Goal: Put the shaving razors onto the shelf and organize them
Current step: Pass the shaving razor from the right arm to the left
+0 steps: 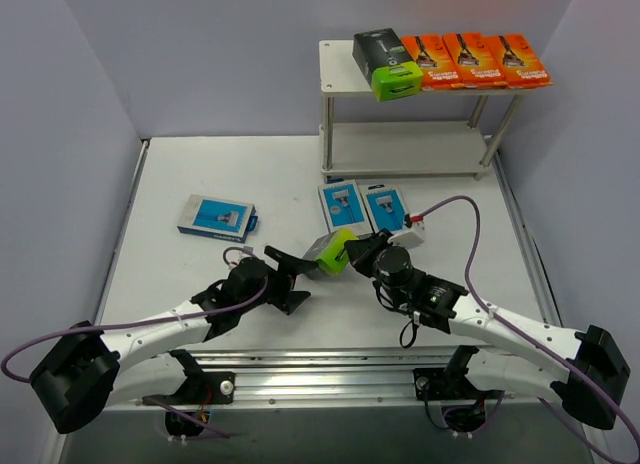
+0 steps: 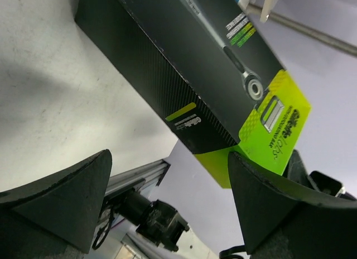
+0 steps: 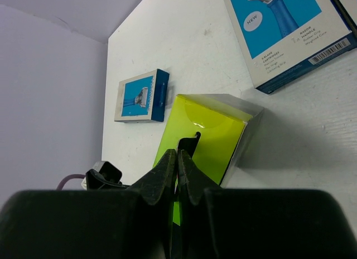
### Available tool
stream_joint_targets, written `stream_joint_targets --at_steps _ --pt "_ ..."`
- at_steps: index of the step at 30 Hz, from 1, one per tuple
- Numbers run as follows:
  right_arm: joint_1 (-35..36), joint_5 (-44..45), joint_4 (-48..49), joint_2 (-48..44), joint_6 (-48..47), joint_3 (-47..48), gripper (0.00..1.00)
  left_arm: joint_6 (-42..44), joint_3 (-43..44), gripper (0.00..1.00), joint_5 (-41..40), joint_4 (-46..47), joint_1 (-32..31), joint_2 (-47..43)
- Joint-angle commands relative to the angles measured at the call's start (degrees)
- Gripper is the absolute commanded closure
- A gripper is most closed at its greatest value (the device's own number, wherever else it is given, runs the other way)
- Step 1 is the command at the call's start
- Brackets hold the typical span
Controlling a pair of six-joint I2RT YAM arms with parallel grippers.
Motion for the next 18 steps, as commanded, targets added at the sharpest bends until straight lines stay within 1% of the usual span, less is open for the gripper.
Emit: stream_joint_targets --at_steps 1,5,11,18 --pt "0.73 0.50 0.57 -2.58 1.64 -0.82 1.00 -3.54 1.28 0.06 -8.38 1.72 -1.09 -2.02" --pt "0.82 -0.03 -0.40 -4.33 2.08 -1.52 1.00 -4.24 1.72 0.06 -9.80 1.98 -1.80 -1.15" --pt "2.31 -0.91 -2.16 -6.45 3.83 -3.27 1.00 -5.30 1.54 0.06 -8.83 7.51 -2.50 4.30" --pt "7.67 -0.73 -2.07 -5.66 6.30 -4.07 1.00 -5.30 2.07 0.06 -9.88 9.19 -3.12 6.15"
